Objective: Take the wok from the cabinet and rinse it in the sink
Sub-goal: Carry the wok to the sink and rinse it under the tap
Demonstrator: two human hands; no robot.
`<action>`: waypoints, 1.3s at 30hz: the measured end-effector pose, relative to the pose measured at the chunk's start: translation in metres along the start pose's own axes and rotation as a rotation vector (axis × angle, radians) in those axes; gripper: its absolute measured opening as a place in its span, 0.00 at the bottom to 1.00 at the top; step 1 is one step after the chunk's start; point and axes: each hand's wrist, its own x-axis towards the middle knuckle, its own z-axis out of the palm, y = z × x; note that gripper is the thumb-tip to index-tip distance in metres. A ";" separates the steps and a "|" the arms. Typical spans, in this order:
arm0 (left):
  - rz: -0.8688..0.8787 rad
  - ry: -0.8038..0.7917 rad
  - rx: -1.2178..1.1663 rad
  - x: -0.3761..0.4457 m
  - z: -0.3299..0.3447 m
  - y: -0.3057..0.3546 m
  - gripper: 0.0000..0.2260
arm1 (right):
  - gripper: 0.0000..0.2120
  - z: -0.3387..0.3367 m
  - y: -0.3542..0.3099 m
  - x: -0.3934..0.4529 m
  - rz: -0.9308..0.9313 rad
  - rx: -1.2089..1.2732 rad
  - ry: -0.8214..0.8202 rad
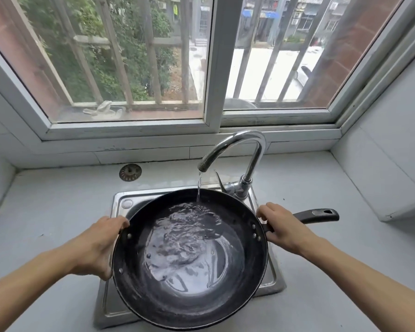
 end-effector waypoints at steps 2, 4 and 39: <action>-0.012 -0.011 -0.046 -0.004 0.002 0.000 0.41 | 0.12 0.003 0.000 0.001 -0.016 0.004 -0.014; -0.024 -0.022 -0.077 -0.008 0.006 -0.002 0.37 | 0.12 0.006 0.001 0.003 -0.028 0.005 -0.038; 0.295 0.529 -0.312 -0.039 -0.005 -0.045 0.24 | 0.10 -0.021 0.004 0.015 -0.284 -0.080 0.017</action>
